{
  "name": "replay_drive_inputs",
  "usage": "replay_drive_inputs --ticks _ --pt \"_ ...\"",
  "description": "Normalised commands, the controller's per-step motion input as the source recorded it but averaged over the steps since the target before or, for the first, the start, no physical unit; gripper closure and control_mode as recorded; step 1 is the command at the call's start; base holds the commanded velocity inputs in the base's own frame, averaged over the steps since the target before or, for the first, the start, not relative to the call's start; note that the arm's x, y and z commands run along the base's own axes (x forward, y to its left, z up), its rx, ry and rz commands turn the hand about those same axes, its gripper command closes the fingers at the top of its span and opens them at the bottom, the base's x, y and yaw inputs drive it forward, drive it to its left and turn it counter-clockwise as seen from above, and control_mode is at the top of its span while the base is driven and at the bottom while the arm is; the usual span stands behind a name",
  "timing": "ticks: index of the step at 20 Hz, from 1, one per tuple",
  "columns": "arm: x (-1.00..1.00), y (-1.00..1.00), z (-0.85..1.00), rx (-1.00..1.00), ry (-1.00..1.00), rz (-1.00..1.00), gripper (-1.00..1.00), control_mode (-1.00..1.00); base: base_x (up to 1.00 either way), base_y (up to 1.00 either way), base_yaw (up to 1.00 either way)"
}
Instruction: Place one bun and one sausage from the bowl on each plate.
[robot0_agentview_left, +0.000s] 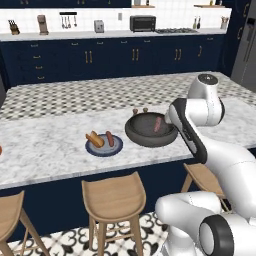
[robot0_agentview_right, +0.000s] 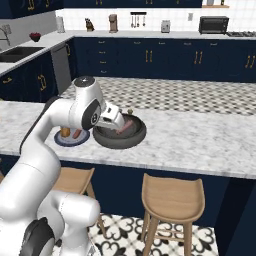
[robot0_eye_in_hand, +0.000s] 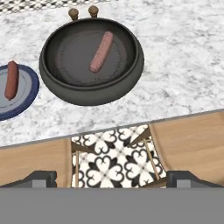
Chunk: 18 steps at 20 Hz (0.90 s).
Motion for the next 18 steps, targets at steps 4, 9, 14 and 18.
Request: replay_drive_inputs --ticks 4,9,14,18 --pt "0.00 0.00 0.00 0.00 0.00 0.00 -1.00 1.00 0.58 -0.02 0.00" --pt "0.76 0.00 -0.05 0.00 0.00 0.00 -1.00 -1.00 0.13 0.00 0.00" --pt "1.00 0.03 -0.28 0.00 0.01 -0.01 -1.00 -1.00 0.00 0.00 0.00" --pt "1.00 0.01 -0.57 0.00 0.01 -0.09 -1.00 -1.00 0.00 0.00 0.00"
